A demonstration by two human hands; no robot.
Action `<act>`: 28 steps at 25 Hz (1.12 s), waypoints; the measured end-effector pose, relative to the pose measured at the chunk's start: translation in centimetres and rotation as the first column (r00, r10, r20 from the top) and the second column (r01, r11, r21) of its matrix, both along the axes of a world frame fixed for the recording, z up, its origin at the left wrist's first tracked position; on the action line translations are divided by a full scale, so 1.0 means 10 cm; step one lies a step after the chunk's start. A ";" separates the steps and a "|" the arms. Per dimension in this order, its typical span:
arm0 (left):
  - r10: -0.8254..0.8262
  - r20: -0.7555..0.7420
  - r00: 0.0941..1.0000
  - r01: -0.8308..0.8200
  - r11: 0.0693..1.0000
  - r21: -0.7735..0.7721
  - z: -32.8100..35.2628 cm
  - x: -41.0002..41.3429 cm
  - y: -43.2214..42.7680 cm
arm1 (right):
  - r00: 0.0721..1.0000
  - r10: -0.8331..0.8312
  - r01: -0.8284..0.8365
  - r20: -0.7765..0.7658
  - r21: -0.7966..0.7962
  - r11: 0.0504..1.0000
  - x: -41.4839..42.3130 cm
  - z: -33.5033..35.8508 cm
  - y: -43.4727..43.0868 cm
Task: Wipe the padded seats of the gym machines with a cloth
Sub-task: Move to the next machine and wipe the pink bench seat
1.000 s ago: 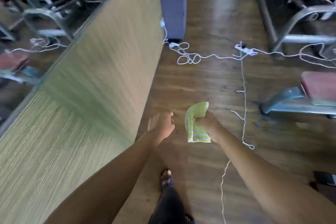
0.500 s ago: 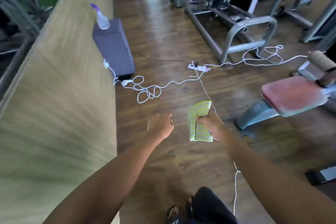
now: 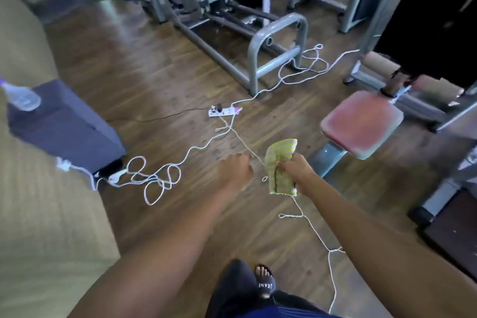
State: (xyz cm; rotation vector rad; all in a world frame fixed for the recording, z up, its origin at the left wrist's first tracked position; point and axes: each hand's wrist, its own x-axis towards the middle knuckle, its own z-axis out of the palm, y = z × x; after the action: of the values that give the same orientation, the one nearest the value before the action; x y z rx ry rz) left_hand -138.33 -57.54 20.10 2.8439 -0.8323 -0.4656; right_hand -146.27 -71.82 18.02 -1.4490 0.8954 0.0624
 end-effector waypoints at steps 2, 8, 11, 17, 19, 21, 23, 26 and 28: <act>-0.078 -0.025 0.997 0.078 0.997 0.010 -0.06 0.33 -0.43 | 0.996 -0.086 0.086 -0.013 0.000 0.996 0.20 0.01 -0.34; -0.307 -0.031 0.951 0.307 0.952 -0.004 -0.19 1.16 -1.84 | 0.935 -0.350 0.350 -0.049 -0.009 0.937 0.70 -0.35 -1.59; -0.430 -0.063 0.901 0.430 0.903 -0.011 -0.26 1.41 -2.54 | 0.872 -0.480 0.480 -0.093 -0.028 0.877 0.80 -0.29 -2.08; -0.675 -0.097 0.731 0.677 0.736 -0.014 -0.48 1.53 -3.90 | 0.752 -0.641 0.639 -0.153 -0.069 0.766 0.69 -0.29 -3.00; -0.721 -0.118 0.683 0.725 0.689 -0.018 -0.63 1.47 -4.29 | 0.732 -0.656 0.654 -0.183 -0.081 0.752 0.61 -0.45 -3.30; -0.744 -0.135 0.654 0.750 0.661 -0.012 -0.92 1.42 -4.66 | 0.734 -0.637 0.629 -0.235 -0.121 0.768 0.54 -0.73 -3.62; -0.751 -0.158 0.641 0.759 0.651 -0.014 -1.36 1.36 -5.02 | 0.734 -0.611 0.599 -0.297 -0.142 0.788 0.50 -1.17 -3.96; -0.739 -0.197 0.644 0.757 0.652 0.029 -2.01 1.32 -5.35 | 0.750 -0.531 0.501 -0.394 -0.186 0.845 0.50 -1.76 -4.37; -0.730 -0.231 0.643 0.758 0.650 0.053 -2.48 1.33 -5.52 | 0.762 -0.482 0.422 -0.433 -0.232 0.876 0.49 -2.23 -4.63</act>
State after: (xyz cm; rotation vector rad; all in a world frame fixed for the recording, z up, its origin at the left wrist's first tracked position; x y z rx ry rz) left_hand -124.98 -112.78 -4.67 2.3600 -2.0066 -0.9000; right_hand -141.35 -118.17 -4.32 -1.3062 1.6752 0.0024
